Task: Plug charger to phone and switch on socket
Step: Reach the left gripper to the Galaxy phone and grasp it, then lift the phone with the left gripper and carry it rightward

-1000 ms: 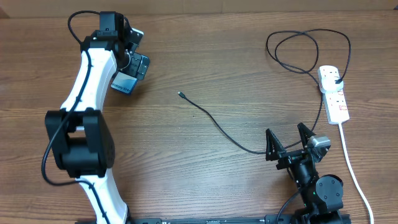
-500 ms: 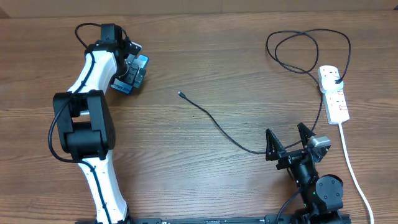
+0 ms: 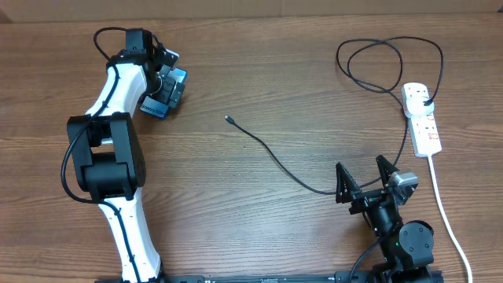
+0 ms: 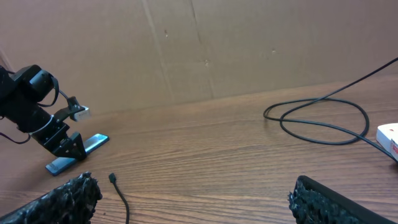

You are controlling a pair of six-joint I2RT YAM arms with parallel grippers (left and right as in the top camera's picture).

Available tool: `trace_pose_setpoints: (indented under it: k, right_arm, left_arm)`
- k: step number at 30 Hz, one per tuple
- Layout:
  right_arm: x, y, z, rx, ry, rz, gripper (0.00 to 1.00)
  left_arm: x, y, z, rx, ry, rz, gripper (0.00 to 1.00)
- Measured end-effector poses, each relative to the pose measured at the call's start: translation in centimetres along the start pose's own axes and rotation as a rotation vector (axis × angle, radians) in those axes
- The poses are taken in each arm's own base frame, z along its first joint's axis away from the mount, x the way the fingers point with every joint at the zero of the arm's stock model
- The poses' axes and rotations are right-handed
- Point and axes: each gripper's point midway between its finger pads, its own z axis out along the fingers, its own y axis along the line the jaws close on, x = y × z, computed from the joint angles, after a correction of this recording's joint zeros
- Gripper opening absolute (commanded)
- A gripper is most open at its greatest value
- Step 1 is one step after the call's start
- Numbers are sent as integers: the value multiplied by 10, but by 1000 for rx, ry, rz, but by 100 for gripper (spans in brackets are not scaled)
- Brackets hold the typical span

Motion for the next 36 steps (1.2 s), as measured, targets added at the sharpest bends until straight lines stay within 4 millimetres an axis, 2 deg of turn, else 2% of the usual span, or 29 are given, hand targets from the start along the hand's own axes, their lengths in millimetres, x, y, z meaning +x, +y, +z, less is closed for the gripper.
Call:
trace_pose_setpoints:
  k: [12, 36]
  right_arm:
    - [0, 0, 0, 0, 0, 0, 100]
    - [0, 0, 0, 0, 0, 0, 100]
  left_arm:
    - [5, 2, 7, 129, -31, -140, 93]
    - [6, 0, 7, 99, 2, -174, 74]
